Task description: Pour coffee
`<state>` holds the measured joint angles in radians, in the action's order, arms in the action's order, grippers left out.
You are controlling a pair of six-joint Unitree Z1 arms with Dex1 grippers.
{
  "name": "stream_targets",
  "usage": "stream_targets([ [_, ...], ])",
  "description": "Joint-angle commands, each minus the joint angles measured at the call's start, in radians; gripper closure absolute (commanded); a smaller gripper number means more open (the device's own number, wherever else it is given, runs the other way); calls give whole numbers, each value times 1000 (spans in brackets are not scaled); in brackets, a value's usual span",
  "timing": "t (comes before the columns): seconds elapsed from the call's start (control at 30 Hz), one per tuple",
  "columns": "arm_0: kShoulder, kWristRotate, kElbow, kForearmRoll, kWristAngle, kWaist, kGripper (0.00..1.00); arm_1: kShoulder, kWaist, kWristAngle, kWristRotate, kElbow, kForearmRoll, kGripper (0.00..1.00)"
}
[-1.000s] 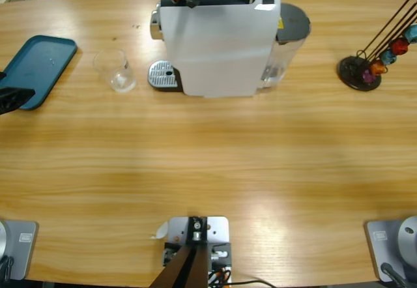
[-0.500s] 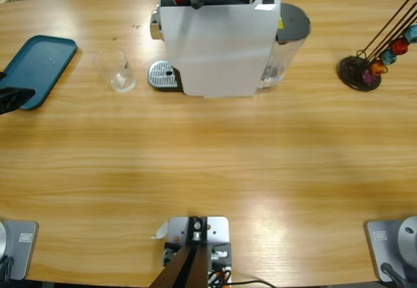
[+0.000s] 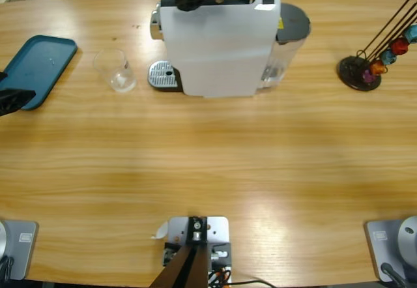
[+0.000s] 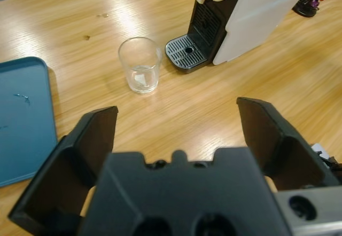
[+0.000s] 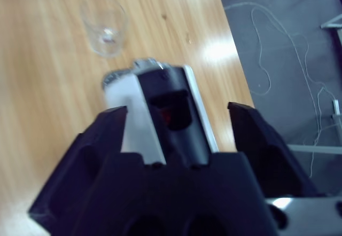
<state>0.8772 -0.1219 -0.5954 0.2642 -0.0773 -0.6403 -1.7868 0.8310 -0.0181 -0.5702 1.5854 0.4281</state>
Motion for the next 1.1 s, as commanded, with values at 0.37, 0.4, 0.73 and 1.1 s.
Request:
stream_targets([
  [0.37, 11, 10, 32, -11, -26, -7, 55, 531, -64, 55, 493, -172, 180, 751],
  [0.4, 11, 10, 31, -11, -26, -7, 55, 536, -70, 54, 500, -180, 170, 988],
  [0.73, 14, 11, 31, -11, -26, -7, 55, 362, -79, 272, 540, -272, -138, 1000],
  [1.1, 22, 11, 31, -11, -26, -7, 56, 150, -1, 458, 500, -278, -239, 1000],
])
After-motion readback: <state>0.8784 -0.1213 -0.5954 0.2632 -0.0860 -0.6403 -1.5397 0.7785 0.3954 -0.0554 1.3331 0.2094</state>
